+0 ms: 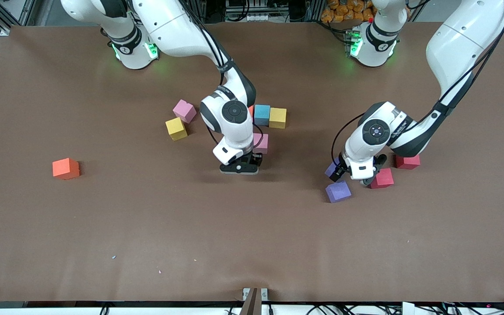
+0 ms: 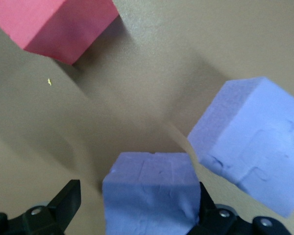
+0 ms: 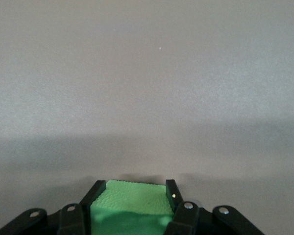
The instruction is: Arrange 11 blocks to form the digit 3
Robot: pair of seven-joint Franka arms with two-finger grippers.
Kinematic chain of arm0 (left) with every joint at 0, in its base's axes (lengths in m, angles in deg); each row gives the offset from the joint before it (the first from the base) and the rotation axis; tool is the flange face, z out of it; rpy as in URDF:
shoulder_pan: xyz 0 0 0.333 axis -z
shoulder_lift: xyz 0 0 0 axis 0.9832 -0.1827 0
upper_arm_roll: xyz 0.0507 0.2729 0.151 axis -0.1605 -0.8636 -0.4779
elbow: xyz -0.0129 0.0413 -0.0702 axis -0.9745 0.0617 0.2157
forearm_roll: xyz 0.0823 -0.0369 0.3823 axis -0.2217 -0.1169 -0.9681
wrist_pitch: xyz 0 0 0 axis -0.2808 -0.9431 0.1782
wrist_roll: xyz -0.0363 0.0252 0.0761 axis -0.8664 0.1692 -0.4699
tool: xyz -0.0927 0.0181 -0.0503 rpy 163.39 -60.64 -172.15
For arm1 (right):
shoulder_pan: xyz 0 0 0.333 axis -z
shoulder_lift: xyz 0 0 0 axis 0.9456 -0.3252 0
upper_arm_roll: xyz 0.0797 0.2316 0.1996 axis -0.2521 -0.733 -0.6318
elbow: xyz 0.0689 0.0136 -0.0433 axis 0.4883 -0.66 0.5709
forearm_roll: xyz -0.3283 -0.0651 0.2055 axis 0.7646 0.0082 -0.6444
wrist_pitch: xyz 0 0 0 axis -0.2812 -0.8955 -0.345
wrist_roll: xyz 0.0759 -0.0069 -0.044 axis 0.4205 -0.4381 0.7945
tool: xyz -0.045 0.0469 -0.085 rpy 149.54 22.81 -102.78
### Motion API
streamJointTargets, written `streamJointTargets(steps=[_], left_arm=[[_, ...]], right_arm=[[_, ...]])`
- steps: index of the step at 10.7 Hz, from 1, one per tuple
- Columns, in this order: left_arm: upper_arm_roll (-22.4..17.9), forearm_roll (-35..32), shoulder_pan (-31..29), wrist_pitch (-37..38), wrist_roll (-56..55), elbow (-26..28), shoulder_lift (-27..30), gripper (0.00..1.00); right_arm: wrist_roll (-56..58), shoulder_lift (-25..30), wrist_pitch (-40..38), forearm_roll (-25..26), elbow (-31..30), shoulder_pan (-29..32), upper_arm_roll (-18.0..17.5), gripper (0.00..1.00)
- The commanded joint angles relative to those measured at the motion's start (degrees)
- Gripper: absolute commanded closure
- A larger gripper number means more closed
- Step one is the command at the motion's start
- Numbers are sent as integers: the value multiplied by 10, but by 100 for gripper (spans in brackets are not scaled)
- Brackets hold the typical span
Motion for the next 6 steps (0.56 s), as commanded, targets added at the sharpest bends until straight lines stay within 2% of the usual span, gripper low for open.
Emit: streamJointTargets(steps=[1, 6], left_arm=[[2, -40, 1, -13, -40, 0, -15, 0], [2, -40, -2, -13, -57, -1, -15, 0]], right_arm=[[8, 7, 15, 13, -18, -1, 0, 100], [28, 13, 41, 13, -49, 0, -1, 100]])
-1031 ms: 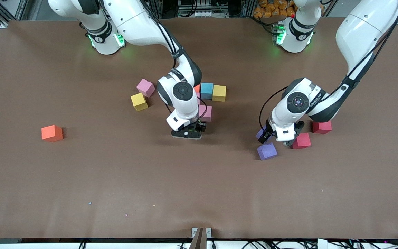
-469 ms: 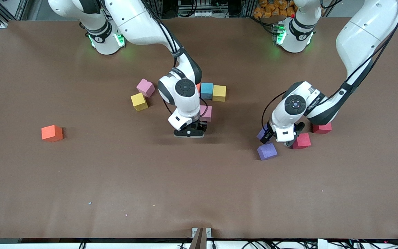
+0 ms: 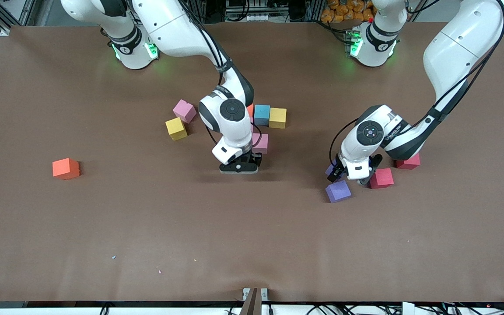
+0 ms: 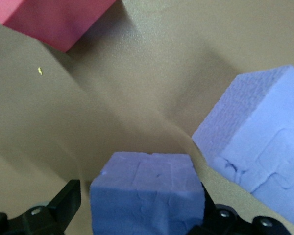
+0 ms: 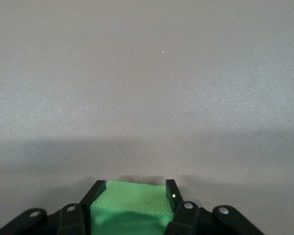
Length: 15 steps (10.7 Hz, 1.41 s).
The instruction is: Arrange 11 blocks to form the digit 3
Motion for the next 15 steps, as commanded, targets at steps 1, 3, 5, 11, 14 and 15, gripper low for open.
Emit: streamJointTargets(steps=[1, 3, 5, 11, 14, 15], left_arm=[[2, -18, -3, -5, -21, 0, 3, 0], [3, -17, -3, -5, -34, -1, 7, 0], [3, -17, -1, -5, -51, -3, 9, 0], [7, -14, 0, -5, -61, -7, 11, 100], [18, -5, 0, -4, -98, -15, 12, 100], [29, -5, -1, -4, -141, -18, 12, 100]], right_arm=[[14, 8, 6, 12, -27, 0, 0, 100], [15, 10, 4, 11, -30, 0, 0, 100], [15, 10, 10, 11, -42, 0, -5, 100], [16, 14, 0, 9, -52, 1, -9, 100], [14, 15, -5, 4, -53, 1, -12, 100], [12, 15, -4, 2, -53, 1, -13, 100]])
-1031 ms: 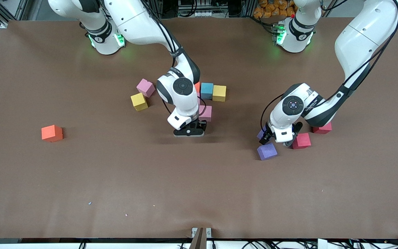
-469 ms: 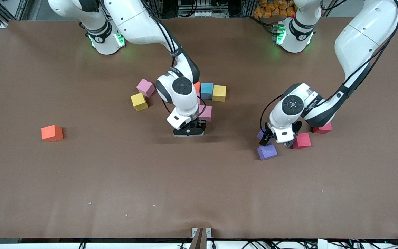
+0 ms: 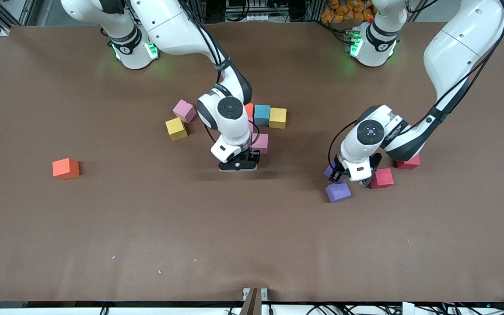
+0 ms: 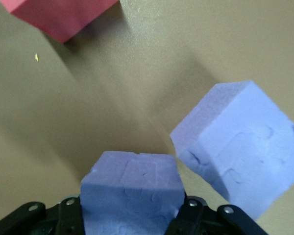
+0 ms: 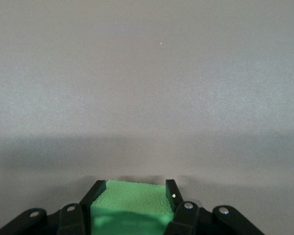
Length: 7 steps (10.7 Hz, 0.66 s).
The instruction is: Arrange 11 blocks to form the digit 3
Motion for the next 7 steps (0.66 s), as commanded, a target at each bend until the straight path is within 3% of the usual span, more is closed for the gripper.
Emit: streamJointTargets(steps=[1, 7], left_arm=[[26, -5, -3, 2, -86, -2, 12, 100], [50, -4, 7, 8, -235, 0, 17, 100]], right_arm=[[-5, 2, -8, -1, -31, 1, -10, 100], [-7, -2, -7, -23, -30, 3, -14, 100]])
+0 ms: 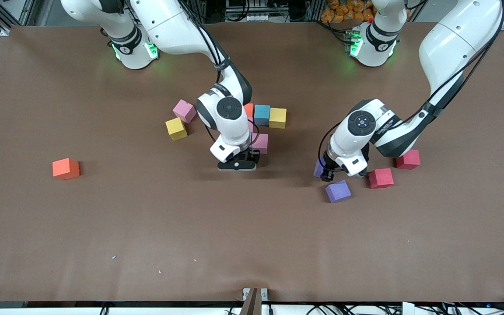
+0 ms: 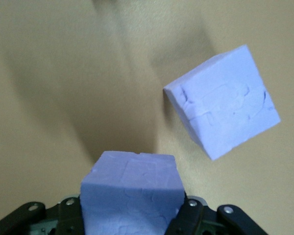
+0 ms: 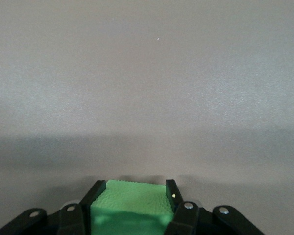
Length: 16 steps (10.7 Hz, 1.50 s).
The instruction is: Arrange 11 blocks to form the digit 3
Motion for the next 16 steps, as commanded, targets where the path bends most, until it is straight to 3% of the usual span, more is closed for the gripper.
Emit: streamJointTargets(steps=[1, 2, 4, 12, 16], left_arm=[[7, -4, 12, 9, -59, 6, 12, 100], [6, -4, 17, 12, -76, 6, 12, 100], [7, -4, 28, 19, -98, 5, 12, 100], [6, 32, 77, 44, -159, -3, 11, 100], [4, 49, 123, 47, -191, -25, -2, 100]], right_arm=[[-6, -5, -6, -15, -26, 3, -14, 90], [-6, -5, -6, -17, -26, 3, -14, 67], [-7, -6, -2, -20, -24, 3, -14, 2], [-3, -4, -6, -24, 4, 6, -14, 0], [-3, -4, -5, -53, 3, 4, -15, 0]])
